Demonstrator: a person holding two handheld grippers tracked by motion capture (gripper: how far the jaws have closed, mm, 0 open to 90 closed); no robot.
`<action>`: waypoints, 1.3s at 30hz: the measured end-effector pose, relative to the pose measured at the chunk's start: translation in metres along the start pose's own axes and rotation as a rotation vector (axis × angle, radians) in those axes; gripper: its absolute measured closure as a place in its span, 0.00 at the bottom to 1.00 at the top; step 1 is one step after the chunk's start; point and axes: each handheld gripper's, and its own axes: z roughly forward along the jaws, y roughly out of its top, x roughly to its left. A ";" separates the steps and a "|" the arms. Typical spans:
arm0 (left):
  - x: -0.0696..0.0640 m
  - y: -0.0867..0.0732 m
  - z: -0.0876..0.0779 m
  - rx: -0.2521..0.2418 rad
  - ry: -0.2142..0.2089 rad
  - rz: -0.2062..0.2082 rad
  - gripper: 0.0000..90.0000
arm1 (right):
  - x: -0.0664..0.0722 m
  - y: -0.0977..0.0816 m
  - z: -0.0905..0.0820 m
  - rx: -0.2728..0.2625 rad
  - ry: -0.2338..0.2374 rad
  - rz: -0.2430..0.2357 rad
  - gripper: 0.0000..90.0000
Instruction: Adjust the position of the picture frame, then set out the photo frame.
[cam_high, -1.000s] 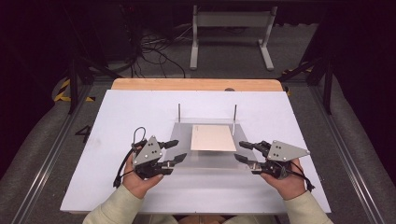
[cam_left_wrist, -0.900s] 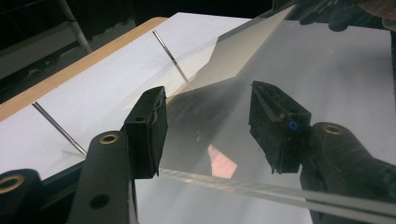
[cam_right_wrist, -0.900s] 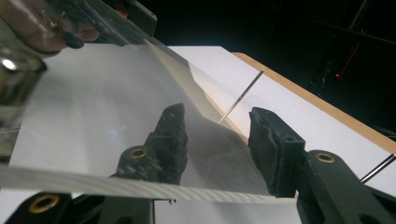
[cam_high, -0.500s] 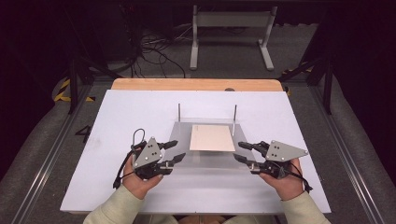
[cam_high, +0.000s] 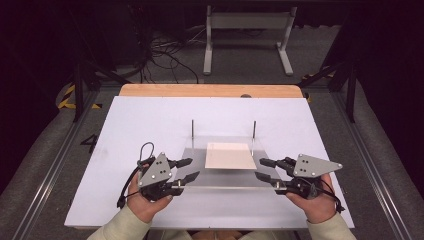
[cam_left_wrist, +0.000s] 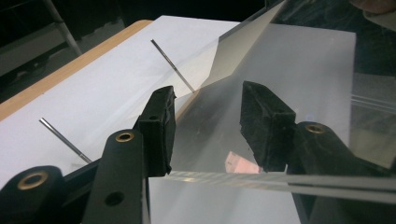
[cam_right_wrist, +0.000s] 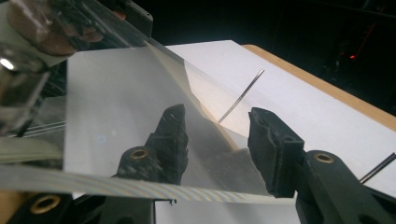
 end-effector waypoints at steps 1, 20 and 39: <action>-0.001 0.001 -0.002 -0.001 -0.003 -0.003 0.62 | 0.000 0.000 0.000 0.000 0.000 0.000 0.61; 0.005 0.024 -0.014 -0.076 0.014 -0.058 0.56 | -0.003 0.024 -0.010 -0.048 0.009 0.027 0.63; 0.026 -0.004 -0.034 -0.098 0.216 -0.106 0.38 | -0.037 0.043 0.001 -0.174 -0.076 0.025 0.62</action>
